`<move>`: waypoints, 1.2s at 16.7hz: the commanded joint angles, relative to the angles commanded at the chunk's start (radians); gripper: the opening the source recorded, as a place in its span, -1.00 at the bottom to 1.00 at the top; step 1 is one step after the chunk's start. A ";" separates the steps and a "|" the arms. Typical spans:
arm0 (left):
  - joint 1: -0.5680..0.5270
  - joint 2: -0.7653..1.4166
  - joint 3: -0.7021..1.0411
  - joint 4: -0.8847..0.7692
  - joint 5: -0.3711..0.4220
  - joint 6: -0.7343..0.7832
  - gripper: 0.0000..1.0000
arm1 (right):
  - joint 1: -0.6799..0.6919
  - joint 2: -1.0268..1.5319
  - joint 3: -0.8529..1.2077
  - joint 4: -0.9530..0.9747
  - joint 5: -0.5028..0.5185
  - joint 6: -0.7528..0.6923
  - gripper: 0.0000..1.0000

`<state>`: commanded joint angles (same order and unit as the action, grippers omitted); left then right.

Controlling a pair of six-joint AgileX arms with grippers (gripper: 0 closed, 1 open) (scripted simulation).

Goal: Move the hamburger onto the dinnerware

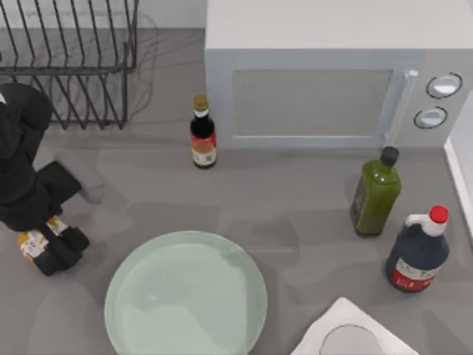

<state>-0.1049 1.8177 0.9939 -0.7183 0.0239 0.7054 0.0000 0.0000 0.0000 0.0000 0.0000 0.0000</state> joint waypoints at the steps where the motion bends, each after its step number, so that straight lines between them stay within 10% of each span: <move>1: 0.001 -0.008 0.018 -0.024 0.000 0.000 -1.00 | 0.000 0.000 0.000 0.000 0.000 0.000 1.00; 9: -0.003 -0.137 0.225 -0.370 -0.001 -0.005 -1.00 | 0.000 0.000 0.000 0.000 0.000 0.000 1.00; 20: -0.051 -0.108 0.269 -0.401 -0.004 -0.154 -1.00 | 0.000 0.000 0.000 0.000 0.000 0.000 1.00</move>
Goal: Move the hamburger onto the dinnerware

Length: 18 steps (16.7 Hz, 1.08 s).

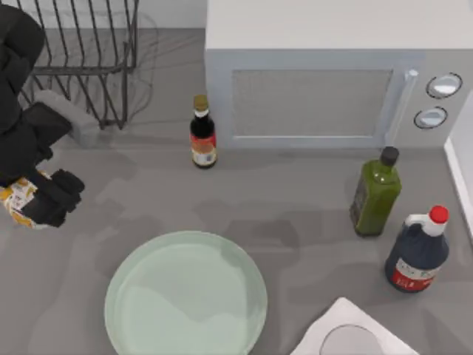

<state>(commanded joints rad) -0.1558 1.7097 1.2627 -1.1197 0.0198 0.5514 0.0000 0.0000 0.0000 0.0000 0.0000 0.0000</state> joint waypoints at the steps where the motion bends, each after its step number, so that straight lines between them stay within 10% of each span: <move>1: -0.018 0.014 0.013 -0.007 -0.001 -0.062 -1.00 | 0.000 0.000 0.000 0.000 0.000 0.000 1.00; 7: -0.157 0.086 0.064 -0.044 -0.012 -0.648 -1.00 | 0.000 0.000 0.000 0.000 0.000 0.000 1.00; 18: -0.475 0.172 0.052 -0.092 -0.017 -2.176 -1.00 | 0.000 0.000 0.000 0.000 0.000 0.000 1.00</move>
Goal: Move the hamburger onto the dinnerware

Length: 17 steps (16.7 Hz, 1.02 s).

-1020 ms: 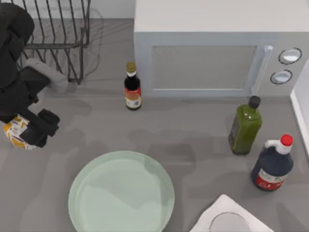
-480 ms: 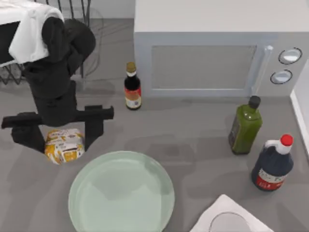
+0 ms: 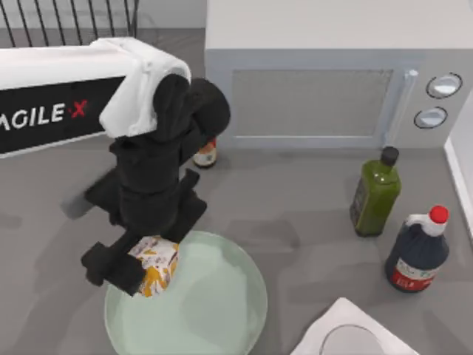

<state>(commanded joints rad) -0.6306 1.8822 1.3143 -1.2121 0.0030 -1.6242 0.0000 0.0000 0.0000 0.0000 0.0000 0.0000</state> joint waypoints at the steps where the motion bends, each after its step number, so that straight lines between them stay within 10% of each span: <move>1: -0.025 -0.003 -0.001 0.004 -0.002 -0.112 -1.00 | 0.000 0.000 0.000 0.000 0.000 0.000 1.00; 8: -0.130 -0.078 -0.025 0.068 -0.022 -0.598 -1.00 | 0.000 0.000 0.000 0.000 0.000 0.000 1.00; 17: -0.137 -0.082 -0.039 0.094 -0.025 -0.643 -1.00 | 0.000 0.000 0.000 0.000 0.000 0.000 1.00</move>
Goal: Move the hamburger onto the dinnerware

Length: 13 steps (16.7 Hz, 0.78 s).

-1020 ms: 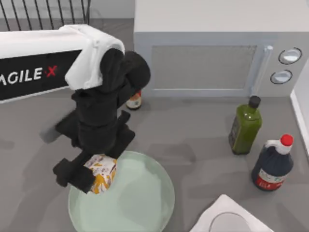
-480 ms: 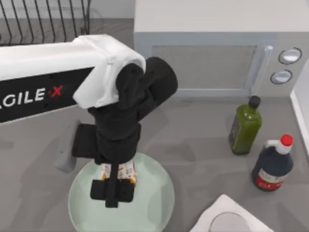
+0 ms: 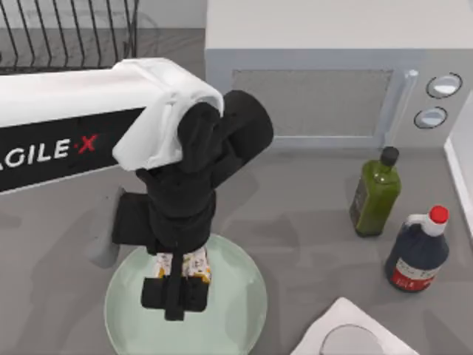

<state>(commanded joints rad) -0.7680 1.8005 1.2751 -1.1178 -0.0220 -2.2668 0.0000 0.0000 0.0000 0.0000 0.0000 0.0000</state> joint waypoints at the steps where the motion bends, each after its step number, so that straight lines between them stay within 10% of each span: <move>1: 0.001 0.005 -0.015 0.023 -0.001 0.000 -1.00 | 0.000 0.000 0.000 0.000 0.000 0.000 1.00; 10: -0.001 0.040 -0.116 0.160 0.000 0.001 -1.00 | 0.000 0.000 0.000 0.000 0.000 0.000 1.00; 13: -0.001 0.040 -0.116 0.160 0.000 0.001 -0.55 | 0.000 0.000 0.000 0.000 0.000 0.000 1.00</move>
<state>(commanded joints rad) -0.7689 1.8409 1.1594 -0.9575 -0.0224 -2.2656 0.0000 0.0000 0.0000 0.0000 0.0000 0.0000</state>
